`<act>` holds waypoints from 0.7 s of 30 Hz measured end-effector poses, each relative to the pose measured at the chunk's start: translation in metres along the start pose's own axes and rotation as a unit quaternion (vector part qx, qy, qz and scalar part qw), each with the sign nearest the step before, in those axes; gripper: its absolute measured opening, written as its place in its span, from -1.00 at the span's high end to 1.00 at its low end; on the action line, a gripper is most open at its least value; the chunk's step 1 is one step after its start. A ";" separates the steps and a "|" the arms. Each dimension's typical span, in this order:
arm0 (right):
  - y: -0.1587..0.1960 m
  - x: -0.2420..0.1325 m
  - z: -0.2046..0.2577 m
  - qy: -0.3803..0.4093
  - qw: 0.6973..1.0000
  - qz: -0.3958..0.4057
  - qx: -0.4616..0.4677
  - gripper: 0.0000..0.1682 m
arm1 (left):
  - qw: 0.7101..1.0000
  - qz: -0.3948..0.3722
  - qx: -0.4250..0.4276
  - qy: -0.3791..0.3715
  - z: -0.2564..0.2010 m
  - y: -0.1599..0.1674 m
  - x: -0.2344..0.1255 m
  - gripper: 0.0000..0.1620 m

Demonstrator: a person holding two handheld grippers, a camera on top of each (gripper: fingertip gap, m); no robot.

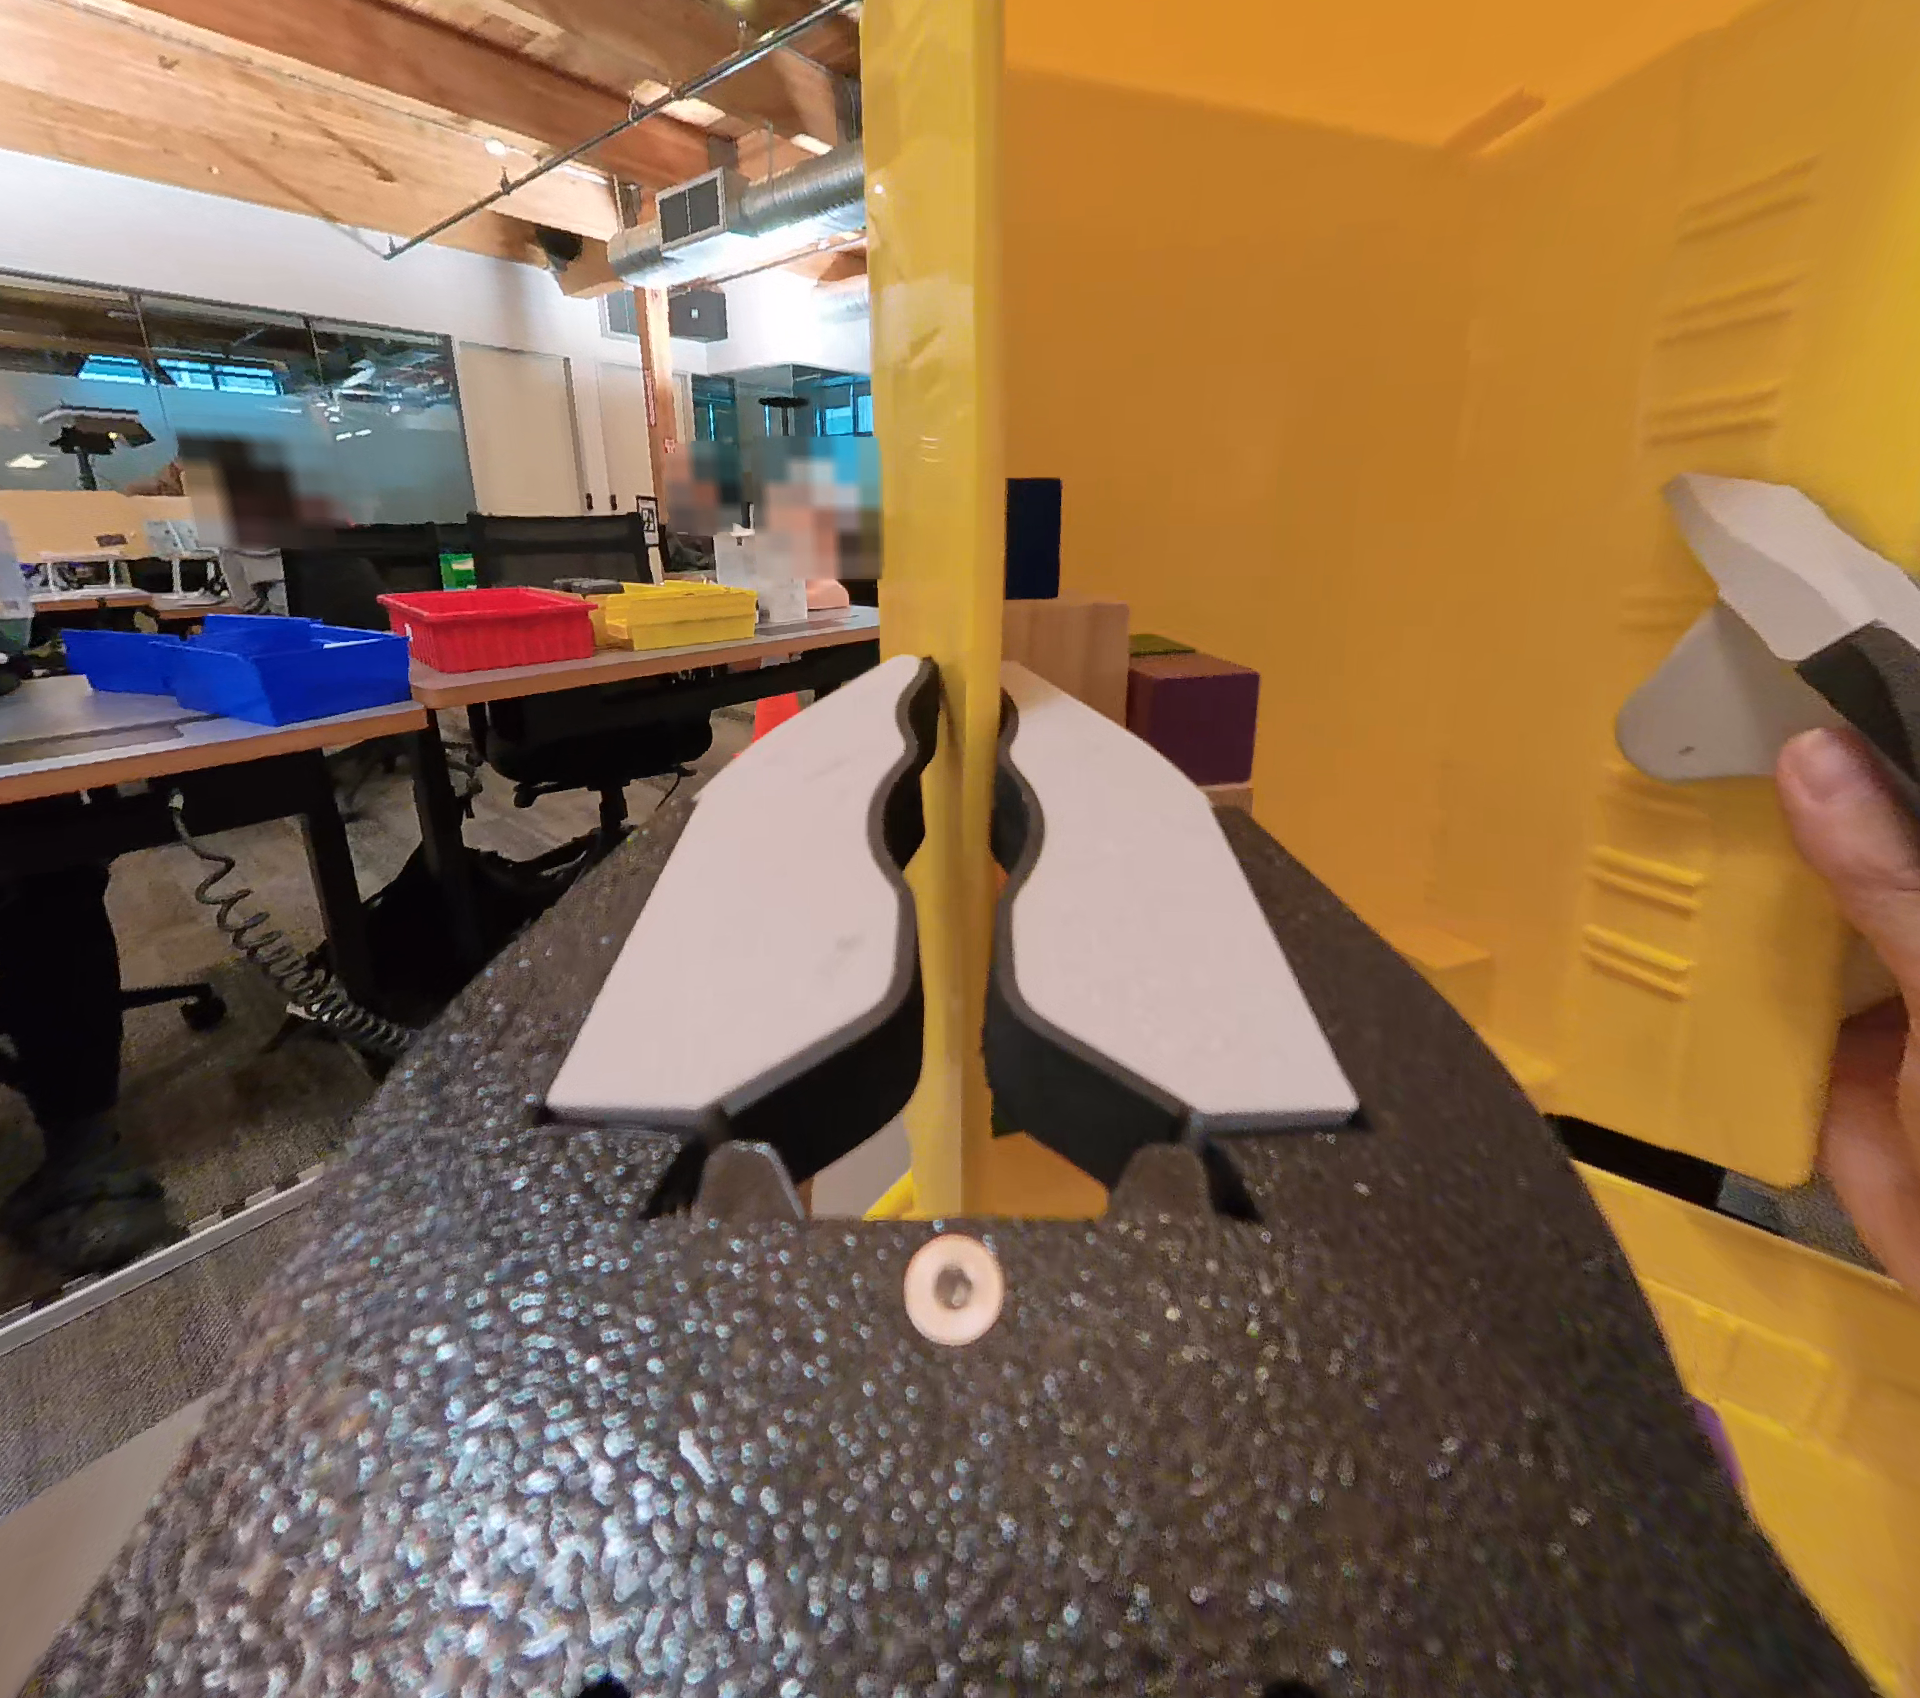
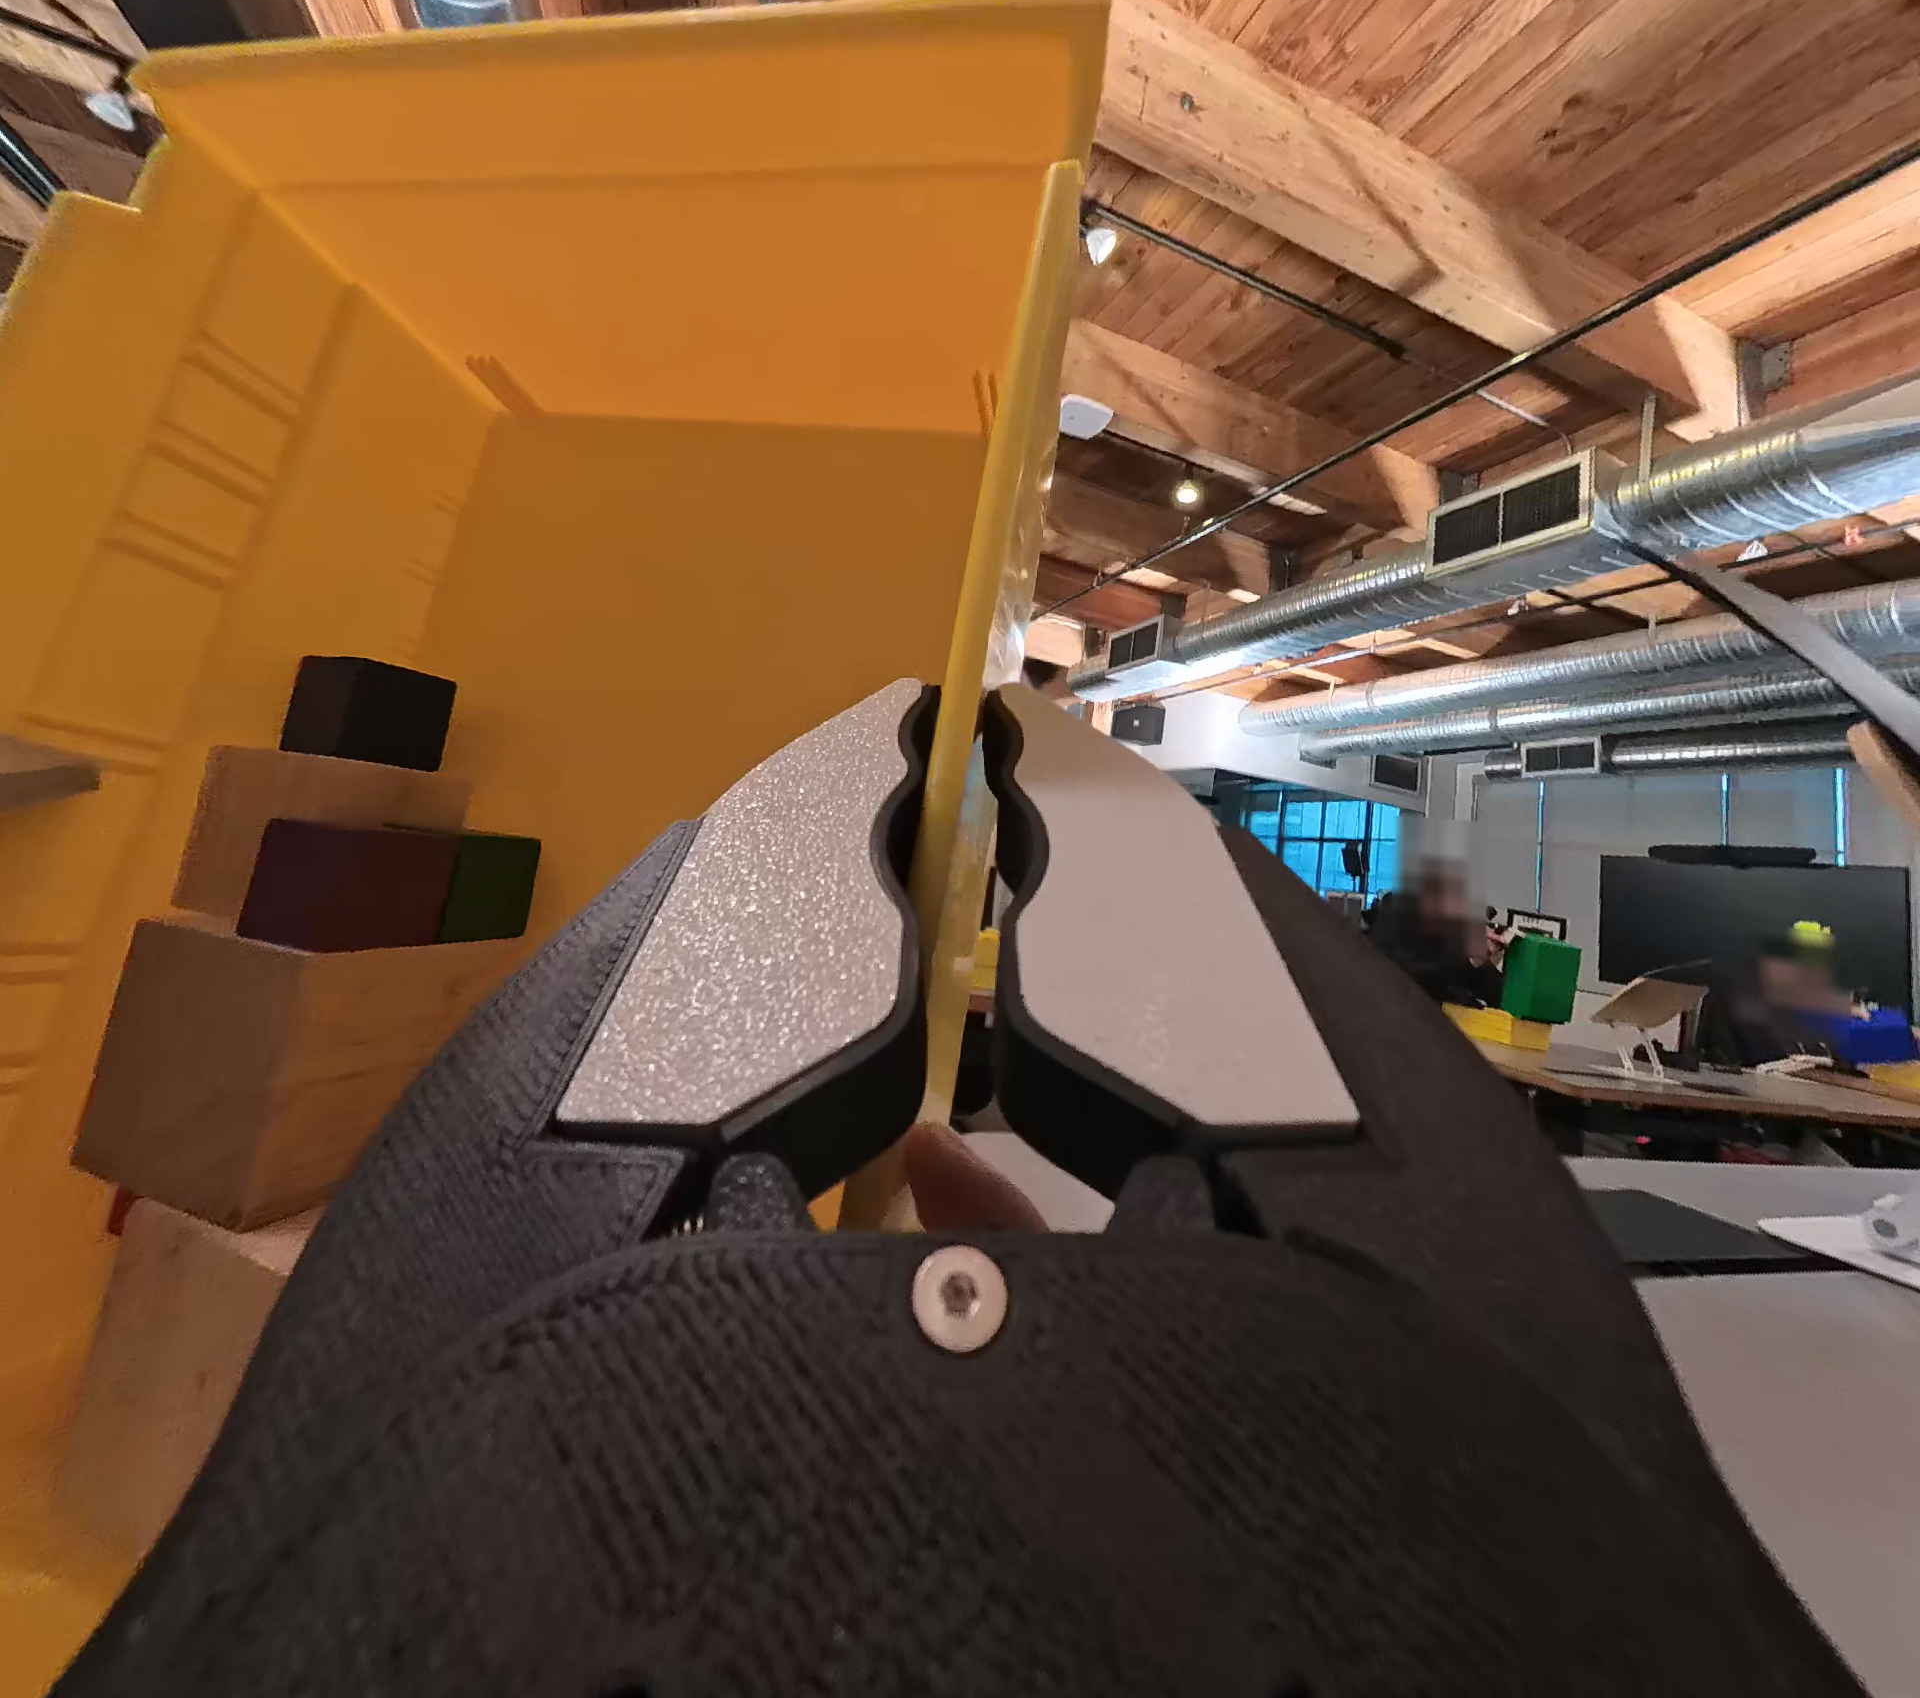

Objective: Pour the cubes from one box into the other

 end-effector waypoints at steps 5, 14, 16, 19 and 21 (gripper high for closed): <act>-0.003 0.003 0.001 0.006 1.000 -0.012 0.007 0.90 | 1.000 -0.014 -0.018 -0.019 -0.001 -0.007 0.001 0.93; -0.021 0.011 -0.002 0.030 0.997 -0.068 0.003 0.90 | 0.998 -0.059 0.007 0.009 -0.007 -0.032 0.010 0.93; -0.022 0.011 -0.003 0.034 0.996 -0.079 0.008 0.90 | 0.998 -0.069 -0.003 0.013 -0.008 -0.036 0.010 0.92; -0.019 0.009 -0.003 0.035 0.996 -0.078 0.009 0.90 | 0.998 -0.064 -0.002 0.015 -0.008 -0.035 0.011 0.92; -0.010 0.008 -0.001 0.033 0.998 -0.054 0.003 0.90 | 0.999 -0.042 -0.002 0.003 -0.005 -0.028 0.012 0.92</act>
Point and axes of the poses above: each gripper's, where its closed fingertips meet, x out along the fingers, y out of its underside, z = x × y across the jaws, the point moved 8 cm from there along -x, back along the fingers, and after that the axes turned 15 degrees about -z, right-handed, at the moved point
